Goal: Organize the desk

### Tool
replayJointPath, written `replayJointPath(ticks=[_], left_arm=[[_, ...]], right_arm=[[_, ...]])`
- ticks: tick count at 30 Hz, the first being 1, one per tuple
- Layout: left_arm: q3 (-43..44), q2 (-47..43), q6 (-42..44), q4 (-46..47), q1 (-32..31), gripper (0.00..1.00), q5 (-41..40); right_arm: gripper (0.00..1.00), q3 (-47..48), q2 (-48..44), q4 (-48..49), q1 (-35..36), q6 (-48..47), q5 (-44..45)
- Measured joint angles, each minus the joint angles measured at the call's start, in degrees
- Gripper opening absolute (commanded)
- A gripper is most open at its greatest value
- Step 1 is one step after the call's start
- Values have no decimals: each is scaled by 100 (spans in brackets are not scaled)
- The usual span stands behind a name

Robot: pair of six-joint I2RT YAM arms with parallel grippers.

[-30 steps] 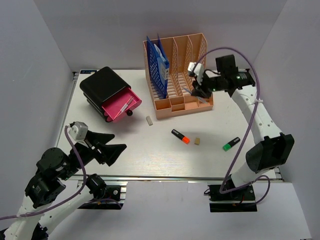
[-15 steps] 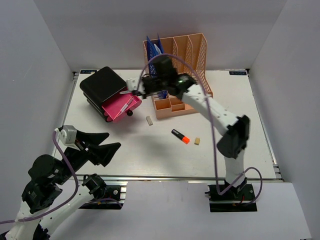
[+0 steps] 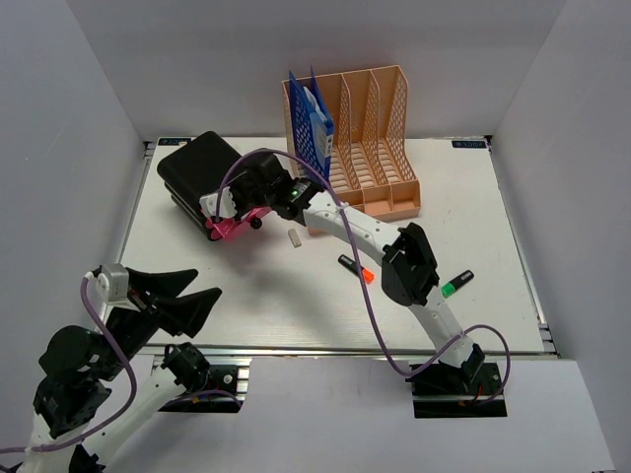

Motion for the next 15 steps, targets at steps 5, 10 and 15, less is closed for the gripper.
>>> replayJointPath(ticks=[5,10,15], left_arm=[[0,-227,-4,-170,0,90,-111],[-70,-348,-48,-195,0,90,-131],[-184,-345,-87,-208,0,90,-129]], right_arm=[[0,-490,-120,98,-50,-111,382],[3,-693,-129,48,-74,-175,584],[48,-822,-205,46,-7,-260,837]])
